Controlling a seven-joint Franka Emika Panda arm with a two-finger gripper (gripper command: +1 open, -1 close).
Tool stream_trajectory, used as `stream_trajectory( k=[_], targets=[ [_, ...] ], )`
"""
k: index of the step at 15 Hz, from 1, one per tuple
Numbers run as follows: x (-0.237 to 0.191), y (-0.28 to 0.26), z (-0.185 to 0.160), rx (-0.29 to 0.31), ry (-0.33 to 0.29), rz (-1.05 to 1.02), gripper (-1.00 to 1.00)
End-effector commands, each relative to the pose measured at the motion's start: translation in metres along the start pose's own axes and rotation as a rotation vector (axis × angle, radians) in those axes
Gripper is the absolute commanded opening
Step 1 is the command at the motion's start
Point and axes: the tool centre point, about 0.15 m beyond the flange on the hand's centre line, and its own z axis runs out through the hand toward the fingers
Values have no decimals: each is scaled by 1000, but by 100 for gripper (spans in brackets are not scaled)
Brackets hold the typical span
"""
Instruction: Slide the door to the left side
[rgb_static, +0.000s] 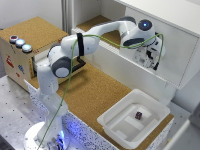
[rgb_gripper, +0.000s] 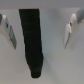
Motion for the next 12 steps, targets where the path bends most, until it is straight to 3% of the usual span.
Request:
stream_trajectory(
  k=[1, 6, 10, 11, 12],
  targets=[
    [-9, -12, -1, -33, 76, -53, 100],
    [-14, -29, -10, -101, 169, -52, 100],
    [-17, -31, -3, -94, 164, -42, 100],
    [-17, -34, -2, -98, 165, -37, -100],
    [-17, -35, -1, -102, 159, -34, -100]
  ],
)
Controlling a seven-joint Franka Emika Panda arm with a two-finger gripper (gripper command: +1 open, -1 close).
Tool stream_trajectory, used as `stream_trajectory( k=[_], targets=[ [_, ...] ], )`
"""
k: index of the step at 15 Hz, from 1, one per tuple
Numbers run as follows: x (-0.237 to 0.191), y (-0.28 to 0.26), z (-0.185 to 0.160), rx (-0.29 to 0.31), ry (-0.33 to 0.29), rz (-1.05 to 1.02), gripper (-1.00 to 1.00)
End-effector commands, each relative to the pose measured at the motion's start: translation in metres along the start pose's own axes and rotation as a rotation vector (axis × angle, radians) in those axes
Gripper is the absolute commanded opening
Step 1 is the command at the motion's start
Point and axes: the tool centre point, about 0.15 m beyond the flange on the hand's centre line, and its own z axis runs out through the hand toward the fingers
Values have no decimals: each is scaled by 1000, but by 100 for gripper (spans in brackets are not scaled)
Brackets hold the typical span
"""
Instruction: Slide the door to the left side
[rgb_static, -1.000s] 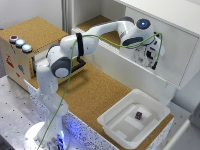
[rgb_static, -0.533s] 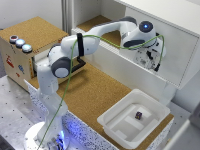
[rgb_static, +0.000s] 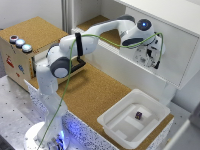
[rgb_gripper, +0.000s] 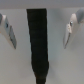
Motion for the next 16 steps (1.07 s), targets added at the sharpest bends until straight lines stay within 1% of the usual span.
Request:
stream_trajectory(
  k=[1, 5, 7, 10, 11, 12, 14, 16],
  targets=[
    [-27, -25, 8, -105, 124, -7, -100],
    [-29, -28, 10, -127, 118, 20, -100],
    [-27, -29, 13, -156, 118, 49, -100],
    [-27, -29, 12, -202, 140, 117, -100],
    [-28, -30, 12, -197, 141, 123, -100],
    [-29, -31, 12, -205, 148, 136, -100],
    [-32, -39, 17, -199, 140, 144, -100],
    [-35, -49, 18, -182, 134, 137, -100]
  ],
)
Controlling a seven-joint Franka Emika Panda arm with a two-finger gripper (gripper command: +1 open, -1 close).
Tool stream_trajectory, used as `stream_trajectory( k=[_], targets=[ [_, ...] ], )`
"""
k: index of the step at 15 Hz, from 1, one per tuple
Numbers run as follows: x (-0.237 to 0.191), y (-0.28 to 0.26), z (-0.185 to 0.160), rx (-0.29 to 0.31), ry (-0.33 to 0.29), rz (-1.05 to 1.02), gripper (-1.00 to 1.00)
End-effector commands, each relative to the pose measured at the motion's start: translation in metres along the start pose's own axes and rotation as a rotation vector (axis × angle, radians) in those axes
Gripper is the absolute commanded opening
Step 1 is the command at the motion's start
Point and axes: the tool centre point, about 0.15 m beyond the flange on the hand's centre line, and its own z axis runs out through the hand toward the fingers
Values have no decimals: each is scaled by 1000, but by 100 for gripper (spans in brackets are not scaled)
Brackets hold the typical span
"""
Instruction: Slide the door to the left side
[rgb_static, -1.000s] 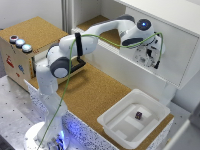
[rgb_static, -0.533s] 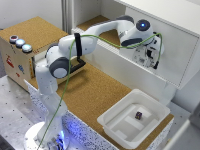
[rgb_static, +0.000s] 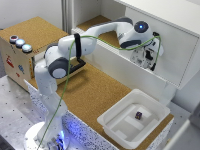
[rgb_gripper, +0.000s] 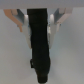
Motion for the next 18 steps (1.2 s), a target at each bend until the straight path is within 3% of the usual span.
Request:
stream_trajectory(
  k=[1, 4, 7, 18],
  targets=[
    [-41, -49, 1, -125, 109, 20, -100],
    [-46, -74, -5, -140, 133, -10, -100],
    [-48, -95, -6, -101, 127, -7, -100],
    [-70, -186, -15, -70, 125, -43, -100]
  ],
)
